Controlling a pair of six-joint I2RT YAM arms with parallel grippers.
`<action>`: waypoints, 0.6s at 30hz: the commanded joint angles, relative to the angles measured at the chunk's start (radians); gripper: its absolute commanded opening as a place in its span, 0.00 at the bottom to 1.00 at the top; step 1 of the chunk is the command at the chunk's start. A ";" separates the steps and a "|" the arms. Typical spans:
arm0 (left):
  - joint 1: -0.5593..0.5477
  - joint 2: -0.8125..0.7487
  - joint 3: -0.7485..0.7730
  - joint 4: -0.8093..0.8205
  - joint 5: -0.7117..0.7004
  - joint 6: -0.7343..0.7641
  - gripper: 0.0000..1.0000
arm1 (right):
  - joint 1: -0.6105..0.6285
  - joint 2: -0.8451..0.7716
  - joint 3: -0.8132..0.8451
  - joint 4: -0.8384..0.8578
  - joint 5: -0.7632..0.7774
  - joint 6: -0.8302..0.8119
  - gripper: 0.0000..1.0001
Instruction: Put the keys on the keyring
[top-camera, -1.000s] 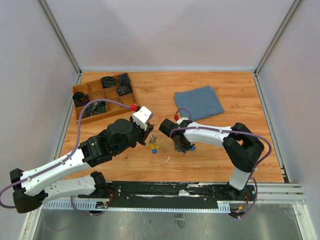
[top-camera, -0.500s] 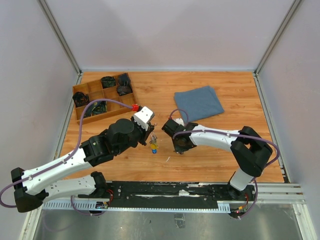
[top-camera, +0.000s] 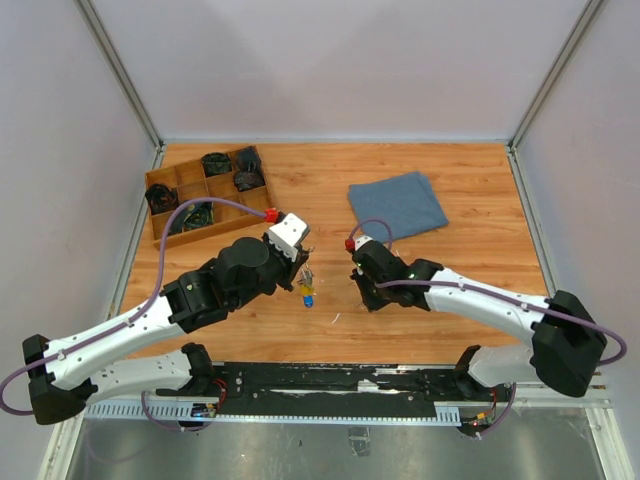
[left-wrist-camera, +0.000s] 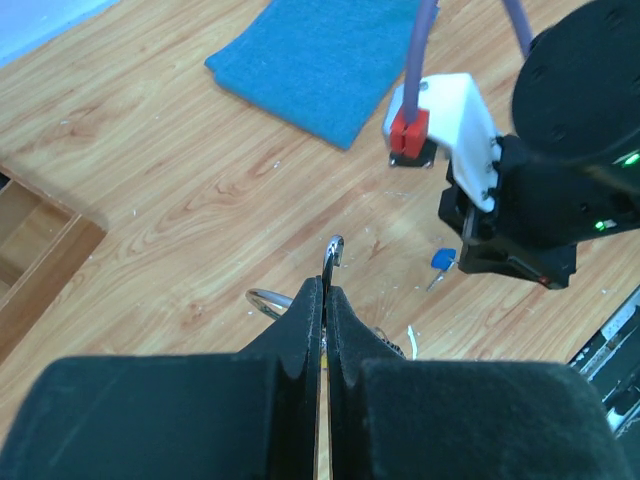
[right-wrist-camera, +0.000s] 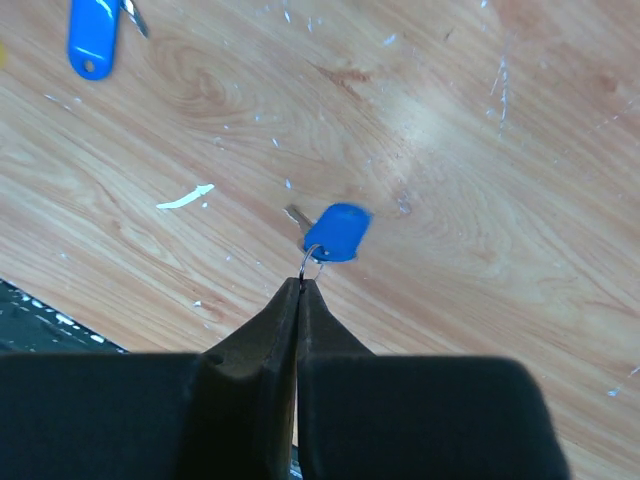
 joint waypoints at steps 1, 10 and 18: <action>0.005 0.003 0.026 0.062 0.003 0.006 0.01 | -0.038 -0.071 -0.026 0.035 -0.060 -0.073 0.01; 0.005 0.008 0.024 0.077 0.028 0.010 0.00 | -0.063 -0.198 0.014 -0.031 -0.259 -0.331 0.01; 0.005 0.034 0.041 0.105 0.036 0.020 0.00 | -0.063 -0.349 0.005 0.003 -0.050 -0.413 0.32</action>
